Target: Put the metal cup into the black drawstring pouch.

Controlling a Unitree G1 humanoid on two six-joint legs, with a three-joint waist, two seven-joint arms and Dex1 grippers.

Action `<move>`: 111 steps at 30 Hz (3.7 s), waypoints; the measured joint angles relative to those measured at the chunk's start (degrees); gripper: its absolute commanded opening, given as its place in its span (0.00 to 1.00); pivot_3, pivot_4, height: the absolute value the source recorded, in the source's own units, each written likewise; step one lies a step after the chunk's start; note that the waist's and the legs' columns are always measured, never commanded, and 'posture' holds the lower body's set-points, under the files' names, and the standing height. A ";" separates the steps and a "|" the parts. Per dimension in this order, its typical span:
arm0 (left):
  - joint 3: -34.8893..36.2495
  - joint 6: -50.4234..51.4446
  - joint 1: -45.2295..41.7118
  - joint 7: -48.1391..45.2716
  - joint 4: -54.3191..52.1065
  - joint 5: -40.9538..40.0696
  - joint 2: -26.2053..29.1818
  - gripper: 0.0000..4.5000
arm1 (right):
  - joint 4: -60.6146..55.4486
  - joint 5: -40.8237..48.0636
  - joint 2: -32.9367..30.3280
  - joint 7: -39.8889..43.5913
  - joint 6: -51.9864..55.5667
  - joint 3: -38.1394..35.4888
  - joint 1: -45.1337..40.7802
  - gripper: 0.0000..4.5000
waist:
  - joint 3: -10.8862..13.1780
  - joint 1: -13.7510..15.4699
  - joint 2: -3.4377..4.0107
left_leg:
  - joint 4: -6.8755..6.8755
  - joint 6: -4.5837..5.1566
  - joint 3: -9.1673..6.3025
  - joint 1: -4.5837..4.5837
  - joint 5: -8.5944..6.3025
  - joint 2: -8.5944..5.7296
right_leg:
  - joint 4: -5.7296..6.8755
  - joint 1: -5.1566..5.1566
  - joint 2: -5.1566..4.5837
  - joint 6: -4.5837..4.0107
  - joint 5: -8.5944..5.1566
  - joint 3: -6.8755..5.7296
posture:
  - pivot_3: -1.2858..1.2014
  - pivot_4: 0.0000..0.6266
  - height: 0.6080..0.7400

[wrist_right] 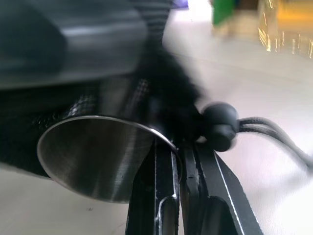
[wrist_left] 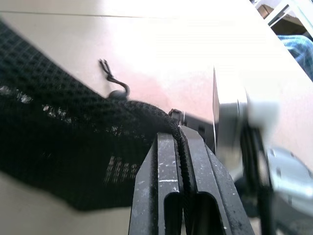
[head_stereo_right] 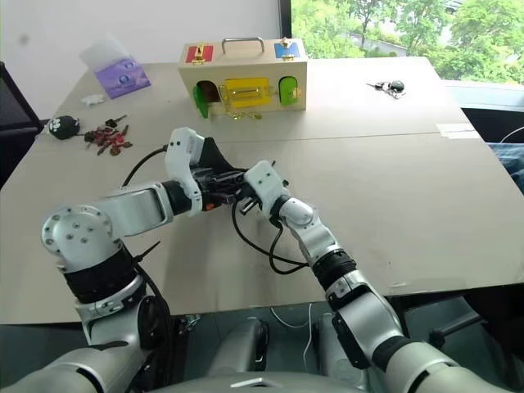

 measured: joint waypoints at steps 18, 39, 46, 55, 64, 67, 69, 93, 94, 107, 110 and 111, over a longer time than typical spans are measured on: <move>1.85 -0.93 -1.15 3.73 -0.40 -5.81 -3.32 0.00 | 0.00 14.04 2.35 5.41 12.87 -10.61 -5.76 0.01 | 0.05 0.56 -0.08 | -0.32 -0.15 -0.24 -0.60 0.09 0.07 | -0.74 -0.26 -0.12 0.00 0.04 -0.23 | 0.52 0.24 1.00; -6.07 -36.73 10.03 -36.46 18.12 7.74 15.44 0.00 | -42.97 6.72 -19.17 22.39 41.85 -2.38 -0.88 0.99 | 0.06 0.25 -0.07 | -0.50 -0.14 -0.14 -0.89 0.08 0.03 | -0.77 -0.71 -0.07 -0.03 0.02 -0.23 | 0.52 0.24 1.00; -8.21 -39.62 9.46 -42.41 21.80 11.15 19.29 0.00 | -40.20 6.57 -19.71 21.02 39.52 -2.37 2.76 0.99 | 0.06 0.15 -0.07 | -0.50 -0.10 -0.03 -0.88 0.07 0.04 | -0.75 -0.71 -0.07 -0.03 0.02 -0.20 | 0.52 0.24 1.00; -9.12 -38.97 12.70 -47.58 17.62 10.38 22.41 0.00 | -25.10 -0.51 -17.73 13.75 22.42 -0.70 1.57 0.99 | 0.06 -0.03 -0.07 | -0.50 -0.13 -0.01 -0.87 0.08 0.12 | -0.74 -0.72 -0.04 -0.03 0.02 -0.17 | 0.52 0.24 1.00; -9.01 -38.30 18.14 -48.67 11.82 9.12 23.22 0.00 | -18.72 2.83 -11.53 17.42 10.43 -1.15 0.46 0.99 | 0.06 0.05 -0.07 | -0.50 -0.12 -0.07 -0.86 0.07 0.19 | -0.72 -0.71 -0.05 -0.03 0.02 -0.16 | 0.52 0.24 1.00; -9.00 -38.31 18.99 -48.66 11.53 9.13 23.22 0.00 | -18.77 3.11 -10.88 18.73 9.45 -0.97 0.96 0.99 | 0.06 0.10 -0.07 | -0.49 -0.10 -0.09 -0.86 0.07 0.19 | -0.71 -0.71 -0.05 -0.03 0.02 -0.19 | 0.52 0.24 1.00; -8.86 -38.31 19.44 -48.65 10.98 9.13 23.26 0.00 | -18.51 2.78 -10.54 18.78 8.61 -0.62 1.13 0.88 | 0.06 0.13 -0.07 | -0.49 -0.10 -0.08 -0.86 0.07 0.19 | -0.71 -0.70 -0.05 -0.03 0.02 -0.18 | 0.52 0.24 1.00; -6.23 -40.06 20.86 -51.68 12.25 9.24 26.88 0.00 | -28.58 1.20 -16.77 17.59 12.86 -2.73 11.30 0.20 | 0.05 -0.01 -0.07 | -0.47 -0.06 -0.05 -0.82 0.04 0.18 | -0.66 -0.70 -0.02 -0.03 0.02 -0.15 | 0.52 0.24 1.00; -6.38 -40.06 20.87 -51.92 12.33 9.26 27.03 0.00 | -29.56 1.89 -16.88 19.14 13.36 -2.22 11.86 0.28 | 0.05 -0.01 -0.07 | -0.47 -0.04 -0.05 -0.82 0.03 0.18 | -0.66 -0.70 -0.01 -0.03 0.02 -0.16 | 0.52 0.24 1.00; -7.19 -40.24 20.97 -53.85 12.90 10.36 29.06 0.00 | -26.19 -2.40 -16.60 20.32 10.25 2.31 10.19 0.83 | 0.05 0.18 -0.07 | -0.40 -0.06 -0.04 -0.83 0.04 0.17 | -0.64 -0.68 -0.03 -0.03 0.02 -0.20 | 0.52 0.24 1.00; -7.18 -40.24 21.37 -53.75 12.65 10.36 29.05 0.00 | -28.23 -0.45 -18.39 24.12 11.99 2.25 10.46 0.83 | 0.05 0.18 -0.07 | -0.39 -0.03 -0.06 -0.84 0.03 0.18 | -0.63 -0.68 -0.03 -0.03 0.02 -0.19 | 0.52 0.24 1.00; -7.10 -40.24 21.70 -53.67 12.48 10.36 29.07 0.00 | -30.95 1.36 -20.10 26.99 14.02 1.99 11.15 0.83 | 0.05 0.20 -0.07 | -0.38 0.00 -0.09 -0.85 0.01 0.19 | -0.64 -0.68 -0.04 -0.03 0.02 -0.19 | 0.52 0.24 1.00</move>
